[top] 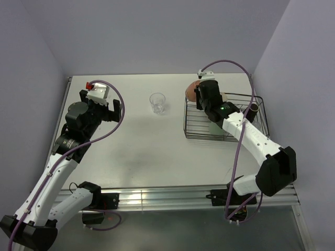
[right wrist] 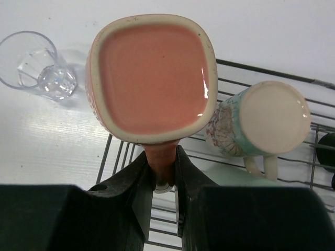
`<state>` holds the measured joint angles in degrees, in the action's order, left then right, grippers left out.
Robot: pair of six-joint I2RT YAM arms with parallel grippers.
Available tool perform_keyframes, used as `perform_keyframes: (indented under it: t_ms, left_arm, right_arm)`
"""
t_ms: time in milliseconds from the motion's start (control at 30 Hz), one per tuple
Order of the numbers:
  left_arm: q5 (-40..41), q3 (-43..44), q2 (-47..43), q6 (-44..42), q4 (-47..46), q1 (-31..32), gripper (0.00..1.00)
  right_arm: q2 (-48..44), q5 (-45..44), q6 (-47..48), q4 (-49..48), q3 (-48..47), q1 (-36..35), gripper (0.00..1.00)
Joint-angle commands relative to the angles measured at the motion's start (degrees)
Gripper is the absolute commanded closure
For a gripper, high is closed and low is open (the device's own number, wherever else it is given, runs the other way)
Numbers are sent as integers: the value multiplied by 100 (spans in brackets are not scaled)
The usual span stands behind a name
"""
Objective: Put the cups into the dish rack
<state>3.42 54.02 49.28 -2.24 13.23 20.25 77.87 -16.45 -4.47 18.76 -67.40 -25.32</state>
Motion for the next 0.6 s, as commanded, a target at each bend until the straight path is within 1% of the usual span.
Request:
perform_keyframes:
  t_ms: [0,67,100,200,300,567]
  left_arm:
    - [150,153,-94,163,-111,14,1]
    - [176,135,-102,171,-111,14,1]
    - [203,135,-102,171,-111,14,1]
    - [220,135,-111,171,-111,14,1]
    - [221,126,-94,400,-110,14,1]
    - [203,109,-32,356,-111,14,1]
  right_arm:
    - [141,-965,-510,-506,-291,-236,100]
    - [307,-1132,-800,-331,-449,-280,100]
    - [395,-1359,-897,-95,-546,-298,100]
    - [685,-1781,-1178,197,-783,-359,100]
    - [730,-1766,-1170,50,-705,-368,100]
    - [695,-1537,-977,-162,-336,-351,100]
